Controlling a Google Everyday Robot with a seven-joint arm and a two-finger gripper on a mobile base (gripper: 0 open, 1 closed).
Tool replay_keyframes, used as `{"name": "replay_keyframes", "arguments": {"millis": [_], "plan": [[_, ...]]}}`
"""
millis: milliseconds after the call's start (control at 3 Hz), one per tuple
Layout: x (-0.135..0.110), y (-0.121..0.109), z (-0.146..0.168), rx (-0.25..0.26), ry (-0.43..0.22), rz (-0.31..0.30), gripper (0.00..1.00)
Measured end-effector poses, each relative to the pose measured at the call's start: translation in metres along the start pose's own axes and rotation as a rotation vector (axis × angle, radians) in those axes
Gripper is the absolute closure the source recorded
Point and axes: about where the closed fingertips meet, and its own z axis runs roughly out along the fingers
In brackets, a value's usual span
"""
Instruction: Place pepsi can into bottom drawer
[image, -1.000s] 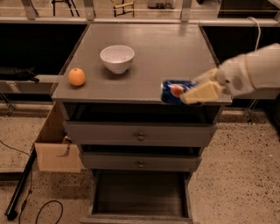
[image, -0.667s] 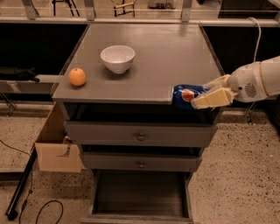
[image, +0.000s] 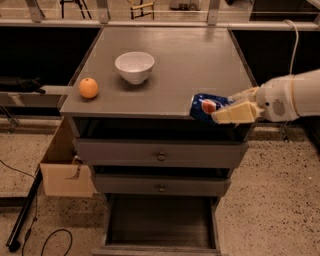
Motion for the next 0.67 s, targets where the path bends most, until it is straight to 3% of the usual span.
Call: {"name": "replay_keyframes", "arguments": {"millis": [333, 667], "plan": [[0.022, 0.040, -0.011, 0.111, -0.097, 0.093, 1.00], [0.062, 0.074, -0.011, 0.147, -0.103, 0.165, 1.00]]}}
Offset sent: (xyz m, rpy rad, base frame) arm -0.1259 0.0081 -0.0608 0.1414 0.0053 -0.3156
